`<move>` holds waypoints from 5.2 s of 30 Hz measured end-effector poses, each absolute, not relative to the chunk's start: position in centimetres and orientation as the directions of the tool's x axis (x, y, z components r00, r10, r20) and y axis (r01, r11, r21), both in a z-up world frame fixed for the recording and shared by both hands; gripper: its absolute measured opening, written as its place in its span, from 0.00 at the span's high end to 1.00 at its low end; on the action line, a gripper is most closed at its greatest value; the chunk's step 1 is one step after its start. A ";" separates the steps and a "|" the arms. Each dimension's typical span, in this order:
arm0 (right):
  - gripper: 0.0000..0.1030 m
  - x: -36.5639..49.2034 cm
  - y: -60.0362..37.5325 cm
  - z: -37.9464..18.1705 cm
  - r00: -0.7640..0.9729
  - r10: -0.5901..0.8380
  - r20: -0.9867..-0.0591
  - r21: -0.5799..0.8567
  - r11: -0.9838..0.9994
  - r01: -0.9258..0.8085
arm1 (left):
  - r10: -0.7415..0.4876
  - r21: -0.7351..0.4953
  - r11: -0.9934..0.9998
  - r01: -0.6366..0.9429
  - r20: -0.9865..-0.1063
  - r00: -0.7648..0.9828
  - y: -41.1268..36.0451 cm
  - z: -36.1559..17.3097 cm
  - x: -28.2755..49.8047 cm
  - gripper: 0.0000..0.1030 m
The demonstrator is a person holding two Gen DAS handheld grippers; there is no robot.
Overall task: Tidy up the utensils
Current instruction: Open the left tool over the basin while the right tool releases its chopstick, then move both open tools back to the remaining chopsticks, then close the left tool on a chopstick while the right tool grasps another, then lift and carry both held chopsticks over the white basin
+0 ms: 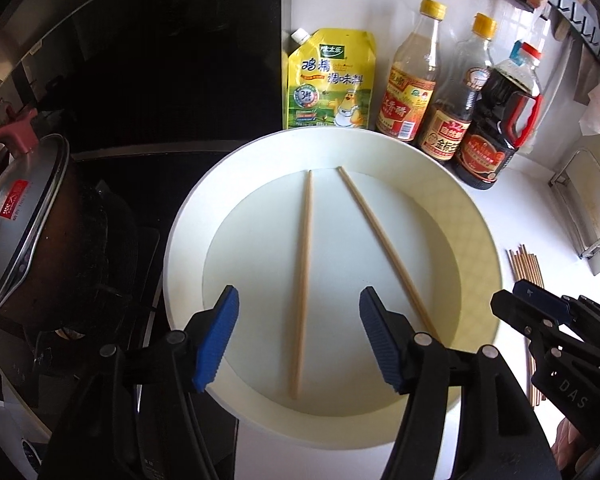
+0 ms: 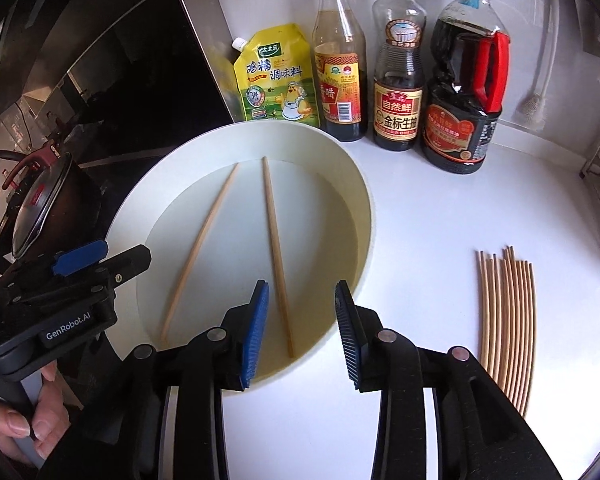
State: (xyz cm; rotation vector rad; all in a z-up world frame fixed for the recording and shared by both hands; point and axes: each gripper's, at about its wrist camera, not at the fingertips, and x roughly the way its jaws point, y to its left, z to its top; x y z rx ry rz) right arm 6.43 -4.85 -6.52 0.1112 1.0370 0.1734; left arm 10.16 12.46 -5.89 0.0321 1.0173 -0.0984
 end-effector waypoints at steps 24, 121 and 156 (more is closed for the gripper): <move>0.59 -1.5 -20.0 -6.6 0.487 0.050 -0.872 0.122 0.986 0.116 | -0.203 -0.064 0.956 0.287 -0.850 0.486 -2.1 -5.6 4.8 0.30; 0.56 -1.0 -29.0 -16.2 0.460 -0.036 -0.887 -0.007 0.998 0.065 | -0.093 0.035 0.956 0.293 -0.906 0.413 -14.6 -18.0 3.8 0.27; 0.94 4.2 -17.3 -4.0 0.578 0.204 -0.790 0.207 0.976 -0.060 | -0.182 -0.069 0.971 0.228 -0.831 0.525 -1.3 -3.8 8.2 0.93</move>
